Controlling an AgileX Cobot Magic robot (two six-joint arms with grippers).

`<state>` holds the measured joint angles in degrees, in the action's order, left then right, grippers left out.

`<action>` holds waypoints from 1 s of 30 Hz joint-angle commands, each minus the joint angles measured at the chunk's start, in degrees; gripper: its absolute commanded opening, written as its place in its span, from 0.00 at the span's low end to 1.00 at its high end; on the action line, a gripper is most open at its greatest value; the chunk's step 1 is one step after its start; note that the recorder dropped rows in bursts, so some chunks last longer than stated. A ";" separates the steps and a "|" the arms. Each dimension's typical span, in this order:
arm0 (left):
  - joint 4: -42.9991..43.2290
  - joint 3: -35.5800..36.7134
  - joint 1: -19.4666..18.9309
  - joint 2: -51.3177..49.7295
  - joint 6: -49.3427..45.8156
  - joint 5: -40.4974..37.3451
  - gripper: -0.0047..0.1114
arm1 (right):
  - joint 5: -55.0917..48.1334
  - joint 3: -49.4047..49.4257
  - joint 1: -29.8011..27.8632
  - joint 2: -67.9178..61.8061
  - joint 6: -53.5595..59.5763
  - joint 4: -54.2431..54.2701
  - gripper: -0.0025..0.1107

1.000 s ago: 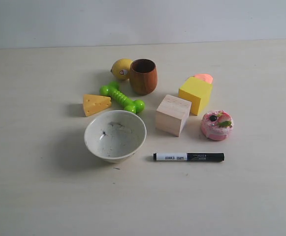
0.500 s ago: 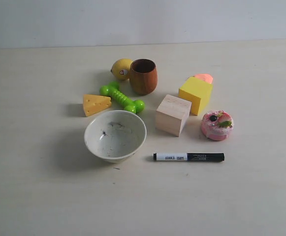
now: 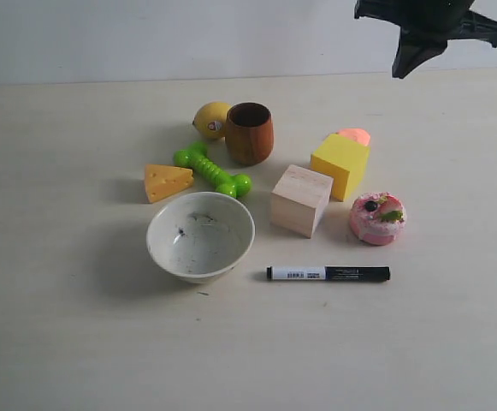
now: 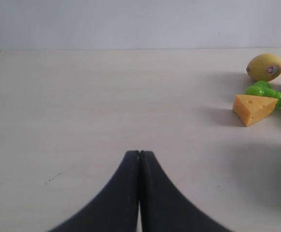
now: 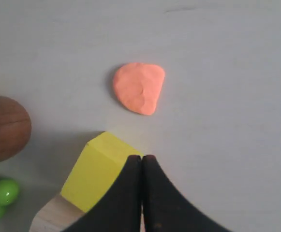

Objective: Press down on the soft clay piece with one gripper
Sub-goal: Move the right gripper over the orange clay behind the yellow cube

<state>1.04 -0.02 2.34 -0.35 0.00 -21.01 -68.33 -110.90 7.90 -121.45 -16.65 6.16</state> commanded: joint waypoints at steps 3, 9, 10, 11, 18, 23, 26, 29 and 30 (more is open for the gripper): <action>-0.25 0.02 0.43 0.35 0.00 0.39 0.04 | 0.76 -7.60 0.13 -8.11 2.35 2.22 0.02; -0.25 0.02 0.43 0.35 0.00 0.39 0.04 | -1.64 -15.16 0.13 -14.23 0.94 4.50 0.02; -0.25 0.02 0.43 0.35 0.00 0.39 0.04 | -0.19 -15.28 0.13 -14.46 0.94 4.50 0.02; -0.25 0.02 0.43 0.35 0.00 0.39 0.04 | 1.13 -15.28 0.13 -14.46 1.16 4.50 0.02; -0.25 0.02 0.43 0.35 0.00 0.39 0.04 | 7.63 -15.28 0.13 -14.46 1.17 4.09 0.02; -0.25 0.02 0.43 0.35 0.00 0.39 0.04 | 9.92 -15.28 0.13 -14.46 1.17 4.09 0.02; -0.25 0.02 0.43 0.35 0.00 0.39 0.04 | 11.96 -15.28 0.13 -14.46 1.02 4.09 0.02; -0.25 0.02 0.43 0.35 0.00 0.39 0.04 | 15.28 -15.28 0.13 -14.46 1.02 4.20 0.02; -0.25 0.02 0.43 0.35 0.00 0.39 0.04 | 17.26 -15.28 0.13 -14.46 1.02 4.20 0.02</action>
<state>1.04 -0.02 2.34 -0.35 0.00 -21.01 -54.54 -125.76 8.01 -136.04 -15.61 10.52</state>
